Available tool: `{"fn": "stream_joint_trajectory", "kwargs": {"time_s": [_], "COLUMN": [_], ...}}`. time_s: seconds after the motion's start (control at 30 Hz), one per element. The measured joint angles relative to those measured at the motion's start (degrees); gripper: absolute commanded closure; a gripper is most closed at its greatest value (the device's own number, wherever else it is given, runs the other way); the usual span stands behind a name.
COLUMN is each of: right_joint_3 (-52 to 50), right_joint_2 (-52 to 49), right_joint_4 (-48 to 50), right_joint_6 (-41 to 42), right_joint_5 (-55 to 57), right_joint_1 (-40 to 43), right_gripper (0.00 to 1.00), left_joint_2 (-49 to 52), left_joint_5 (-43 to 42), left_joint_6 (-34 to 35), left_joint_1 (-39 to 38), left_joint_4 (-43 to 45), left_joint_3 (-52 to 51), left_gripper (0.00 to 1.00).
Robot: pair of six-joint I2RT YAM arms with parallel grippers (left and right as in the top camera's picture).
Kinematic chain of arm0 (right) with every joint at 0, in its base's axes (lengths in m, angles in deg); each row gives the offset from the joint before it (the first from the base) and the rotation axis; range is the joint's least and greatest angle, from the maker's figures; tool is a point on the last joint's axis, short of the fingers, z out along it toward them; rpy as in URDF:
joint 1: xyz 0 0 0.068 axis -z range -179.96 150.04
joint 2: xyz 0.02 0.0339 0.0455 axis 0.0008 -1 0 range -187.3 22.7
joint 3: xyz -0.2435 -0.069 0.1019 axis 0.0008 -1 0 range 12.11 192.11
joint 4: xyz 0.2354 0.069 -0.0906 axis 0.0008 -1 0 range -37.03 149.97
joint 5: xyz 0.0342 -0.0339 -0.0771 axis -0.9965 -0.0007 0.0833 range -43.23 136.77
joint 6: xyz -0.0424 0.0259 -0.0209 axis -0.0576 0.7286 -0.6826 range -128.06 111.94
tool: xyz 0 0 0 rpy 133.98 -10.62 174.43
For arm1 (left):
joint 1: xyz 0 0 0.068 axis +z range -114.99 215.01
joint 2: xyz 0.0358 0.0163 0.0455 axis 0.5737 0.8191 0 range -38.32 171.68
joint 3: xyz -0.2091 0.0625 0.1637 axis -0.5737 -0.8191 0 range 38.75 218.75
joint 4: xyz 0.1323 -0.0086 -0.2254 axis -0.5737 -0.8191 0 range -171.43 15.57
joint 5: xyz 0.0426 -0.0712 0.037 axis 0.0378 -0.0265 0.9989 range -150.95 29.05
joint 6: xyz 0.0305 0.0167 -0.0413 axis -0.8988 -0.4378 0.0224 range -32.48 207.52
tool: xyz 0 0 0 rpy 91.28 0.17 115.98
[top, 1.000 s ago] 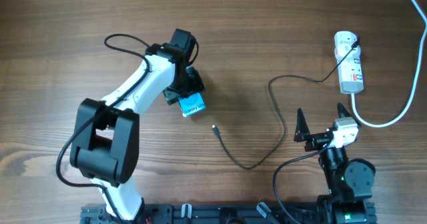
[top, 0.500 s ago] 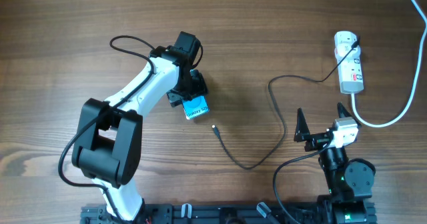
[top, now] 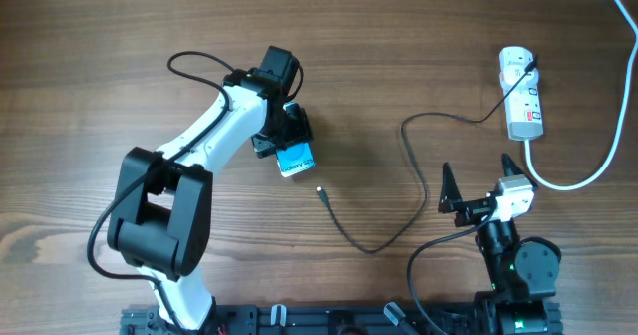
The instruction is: Plug charger to phone and switch on socket
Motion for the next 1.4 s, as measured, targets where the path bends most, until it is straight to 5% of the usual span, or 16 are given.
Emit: {"fn": "stream_joint_trajectory", "kwargs": {"time_s": [0.33, 0.47, 0.67, 0.7, 0.77, 0.87, 1.07, 1.3, 1.4], "right_joint_3": [1.81, 22.25, 62.99, 65.9, 67.56, 67.6, 67.6, 67.6, 67.6], "right_joint_2": [-0.85, -11.08, -43.85, -47.93, -54.38, -61.55, -77.5, -95.01, -99.32], "right_joint_4": [-2.43, -14.29, -48.83, -49.16, -47.56, -47.3, -46.8, -34.27, -28.94], "right_joint_6": [17.9, 20.65, 19.08, 19.76, 23.17, 24.98, 24.94, 27.61, 28.81], "right_joint_5": [-19.1, -20.15, -21.29, -21.75, -23.28, -28.98, -32.0, -31.45, -31.34], "right_joint_1": [0.0, 0.0, 0.04, 0.04, 0.04, -0.02, -10.08, -21.84, -24.57], "right_gripper": [0.0, 0.0, 0.0, 0.0, 0.16, 0.21, 0.21, 0.22, 0.33], "left_joint_2": [0.0, 0.0, 0.0, 0.0, 0.0, 0.0, 0.0, 0.0, 0.0], "left_joint_5": [-27.82, -36.0, -38.32, -38.36, -38.38, -38.4, -38.53, -38.56, -38.58], "left_joint_6": [-14.78, -16.72, -18.47, -18.71, -19.26, -19.32, -19.32, -19.34, -19.34], "left_joint_1": [6.03, 9.49, 10.34, 10.34, 10.34, 10.34, 10.34, 10.34, 10.34], "left_joint_4": [2.43, 4.42, 4.9, 4.85, 4.94, 4.94, 4.96, 4.96, 4.94], "left_joint_3": [-0.02, -0.04, -0.07, -0.09, -0.09, -0.09, -0.09, -0.09, -0.09], "left_gripper": [0.42, 0.41, 0.39, 0.39, 0.39, 0.39, 0.38, 0.39, 0.39]}}
